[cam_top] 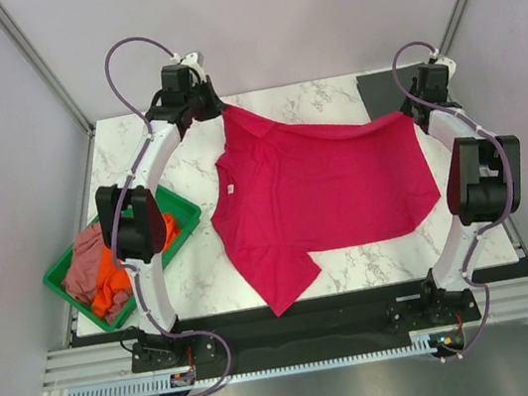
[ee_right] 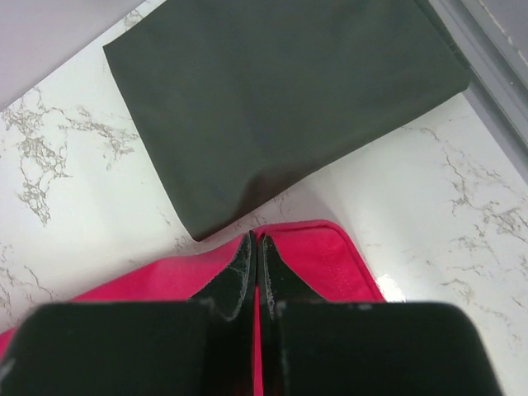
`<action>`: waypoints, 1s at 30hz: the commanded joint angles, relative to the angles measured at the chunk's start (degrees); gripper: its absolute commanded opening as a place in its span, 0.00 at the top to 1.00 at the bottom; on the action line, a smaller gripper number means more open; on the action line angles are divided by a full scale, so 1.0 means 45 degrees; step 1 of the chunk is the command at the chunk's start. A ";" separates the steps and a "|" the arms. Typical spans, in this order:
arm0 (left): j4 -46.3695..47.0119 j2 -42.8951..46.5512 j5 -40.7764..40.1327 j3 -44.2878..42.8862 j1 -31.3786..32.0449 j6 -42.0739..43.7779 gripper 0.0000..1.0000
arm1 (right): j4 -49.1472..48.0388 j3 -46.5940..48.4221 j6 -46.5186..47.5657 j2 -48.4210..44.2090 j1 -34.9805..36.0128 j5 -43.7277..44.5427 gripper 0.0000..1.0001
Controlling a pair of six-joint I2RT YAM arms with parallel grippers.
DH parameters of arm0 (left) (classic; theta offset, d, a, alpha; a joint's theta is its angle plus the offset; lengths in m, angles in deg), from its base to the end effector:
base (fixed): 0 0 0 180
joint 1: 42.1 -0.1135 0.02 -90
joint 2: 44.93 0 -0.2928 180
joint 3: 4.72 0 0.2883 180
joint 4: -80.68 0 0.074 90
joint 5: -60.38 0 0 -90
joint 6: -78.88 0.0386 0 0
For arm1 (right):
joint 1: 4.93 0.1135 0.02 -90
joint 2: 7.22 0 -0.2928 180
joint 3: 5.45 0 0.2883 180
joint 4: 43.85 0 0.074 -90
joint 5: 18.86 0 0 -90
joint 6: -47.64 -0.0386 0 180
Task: Fold and stack the t-shirts
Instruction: Fold the tshirt
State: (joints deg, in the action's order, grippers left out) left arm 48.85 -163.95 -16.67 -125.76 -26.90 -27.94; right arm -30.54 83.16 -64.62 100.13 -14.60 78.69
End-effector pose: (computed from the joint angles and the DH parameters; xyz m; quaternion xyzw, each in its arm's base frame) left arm 0.5256 -0.1518 0.3242 0.0444 0.8604 -0.2312 0.4520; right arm 0.4679 -0.0849 0.2408 0.2708 0.8305 -0.0042 0.4868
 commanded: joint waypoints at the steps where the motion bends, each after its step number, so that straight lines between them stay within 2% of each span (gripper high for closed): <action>1: -0.0343 -0.0210 -0.0106 -0.1082 -0.0193 -0.0716 0.98 | -0.0464 0.0693 0.0103 0.0419 -0.0077 -0.0525 1.00; 5: -0.0343 -0.1030 0.0676 -0.2309 -0.0487 -0.0910 0.98 | -0.1185 0.0732 0.0103 0.0966 -0.0155 -0.0974 1.00; 8: -0.0596 -0.1149 0.0852 -0.2412 -0.0585 -0.1261 0.98 | -0.1052 0.1043 0.0181 0.1416 -0.0214 -0.1073 1.00; 14: -0.1416 0.0373 0.0501 -0.0187 -0.0605 -0.1827 0.98 | -0.0329 0.1006 0.0181 0.1106 -0.0565 -0.0702 1.00; 24: -0.2725 0.1429 0.1184 0.1123 -0.0702 -0.2746 0.98 | 0.1136 0.0792 0.0337 0.0520 -0.0897 -0.0565 1.00; 30: -0.3097 0.2834 0.1300 0.3036 -0.0702 -0.3332 0.98 | 0.1644 0.0439 0.0221 0.0383 -0.1054 -0.0740 1.00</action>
State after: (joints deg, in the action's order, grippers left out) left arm 36.57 -156.85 -12.76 -114.70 -29.65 -39.44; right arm -24.61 85.67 -63.97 104.65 -18.71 75.44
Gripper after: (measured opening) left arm 0.033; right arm 0.010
